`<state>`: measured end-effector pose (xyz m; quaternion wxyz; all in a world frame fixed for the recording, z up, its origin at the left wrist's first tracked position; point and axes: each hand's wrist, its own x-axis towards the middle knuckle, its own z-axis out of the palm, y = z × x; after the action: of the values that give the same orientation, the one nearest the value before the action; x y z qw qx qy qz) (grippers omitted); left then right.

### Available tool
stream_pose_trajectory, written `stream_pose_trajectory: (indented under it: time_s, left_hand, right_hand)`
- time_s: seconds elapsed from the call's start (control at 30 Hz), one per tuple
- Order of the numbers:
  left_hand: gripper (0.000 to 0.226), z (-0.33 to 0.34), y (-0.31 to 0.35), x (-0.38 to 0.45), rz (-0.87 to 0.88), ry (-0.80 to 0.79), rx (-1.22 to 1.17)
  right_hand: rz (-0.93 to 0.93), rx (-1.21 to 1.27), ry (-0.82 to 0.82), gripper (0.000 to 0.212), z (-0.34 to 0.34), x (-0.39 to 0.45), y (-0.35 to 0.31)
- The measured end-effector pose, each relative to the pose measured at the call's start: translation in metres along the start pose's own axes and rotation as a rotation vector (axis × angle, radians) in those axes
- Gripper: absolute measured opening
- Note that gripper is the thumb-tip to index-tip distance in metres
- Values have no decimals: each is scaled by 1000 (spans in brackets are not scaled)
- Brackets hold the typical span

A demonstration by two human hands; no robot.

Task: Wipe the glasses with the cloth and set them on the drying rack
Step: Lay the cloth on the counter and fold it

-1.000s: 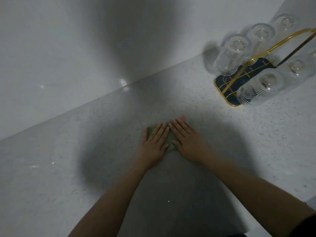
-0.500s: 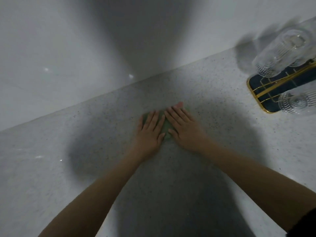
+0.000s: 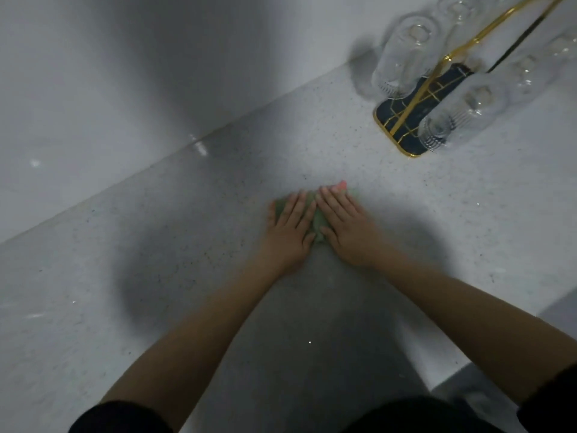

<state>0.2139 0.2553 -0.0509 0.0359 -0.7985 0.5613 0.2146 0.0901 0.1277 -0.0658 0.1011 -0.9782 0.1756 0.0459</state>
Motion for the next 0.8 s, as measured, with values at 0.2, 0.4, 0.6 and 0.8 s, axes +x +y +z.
stream_pose_trajectory:
  time_s: [0.2, 0.4, 0.6, 0.8]
  left_hand:
    - [76, 82, 53, -97, 262, 243, 49]
    - [68, 55, 85, -43, 274, 145, 39]
    - [66, 0, 149, 68, 359, 28, 181]
    - [76, -17, 197, 126, 402, 5, 262]
  right_hand:
    - [-56, 11, 82, 63, 32, -147, -21]
    - [41, 31, 70, 60, 23, -143, 34]
    - [312, 57, 26, 66, -9, -129, 121]
    - [420, 95, 15, 68, -21, -133, 183]
